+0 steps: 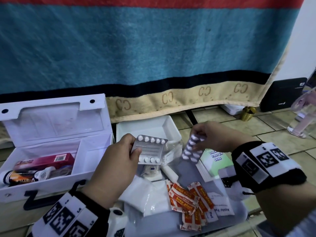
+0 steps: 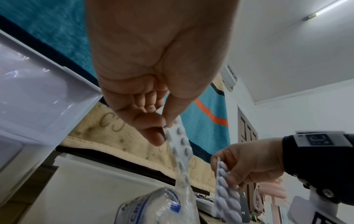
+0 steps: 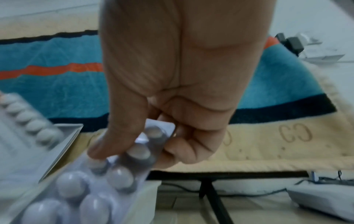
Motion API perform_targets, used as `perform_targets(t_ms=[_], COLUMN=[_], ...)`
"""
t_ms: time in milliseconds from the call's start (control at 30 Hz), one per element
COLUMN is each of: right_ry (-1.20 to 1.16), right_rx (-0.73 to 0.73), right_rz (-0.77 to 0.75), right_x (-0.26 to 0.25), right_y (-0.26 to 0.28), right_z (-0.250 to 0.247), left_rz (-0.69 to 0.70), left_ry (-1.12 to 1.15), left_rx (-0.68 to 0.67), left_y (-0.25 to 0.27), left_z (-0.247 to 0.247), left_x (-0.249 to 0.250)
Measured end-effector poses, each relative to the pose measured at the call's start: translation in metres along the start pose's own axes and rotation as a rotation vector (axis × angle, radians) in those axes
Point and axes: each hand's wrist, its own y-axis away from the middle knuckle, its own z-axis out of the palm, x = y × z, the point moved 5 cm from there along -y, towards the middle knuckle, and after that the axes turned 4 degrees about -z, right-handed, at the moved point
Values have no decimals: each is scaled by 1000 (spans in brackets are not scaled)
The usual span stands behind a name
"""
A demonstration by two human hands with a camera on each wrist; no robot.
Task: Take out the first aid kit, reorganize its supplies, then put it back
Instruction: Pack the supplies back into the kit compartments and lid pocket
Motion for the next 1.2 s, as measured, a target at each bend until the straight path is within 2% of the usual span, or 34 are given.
perform_targets(t_ms=[133, 300, 433, 567, 667, 767, 867, 1067, 1133, 1200], right_ry=[11, -274, -536, -606, -597, -492, -408, -156, -77, -26], right_rx=[218, 406, 380, 330, 309, 328, 336, 285, 239, 215], right_rz=[5, -57, -122, -158, -193, -177, -154, -134, -135, -120], right_x=[-15, -66, -124, -185, -228, -260, -283, -312, -318, -322], right_y=[9, 8, -11, -39, -58, -76, -91, -116, -124, -131], right_z=[-32, -33, -4, 43, 76, 101, 119, 137, 142, 145], left_rz=[-70, -55, -24, -53, -69, -54, -9, 102, 116, 127], left_ry=[187, 301, 291, 228, 60, -109, -134, -249, -338, -477], left_rx=[-27, 29, 132, 283, 318, 241, 189, 5, -63, -69], left_y=[-4, -2, -3, -5, -12, -26, -39, -55, -59, -61], left_z=[-5, -35, -81, -145, -190, -214, -222, -206, -200, -198], left_x=[-11, -20, -48, -102, -140, -171, -197, -221, -228, -233])
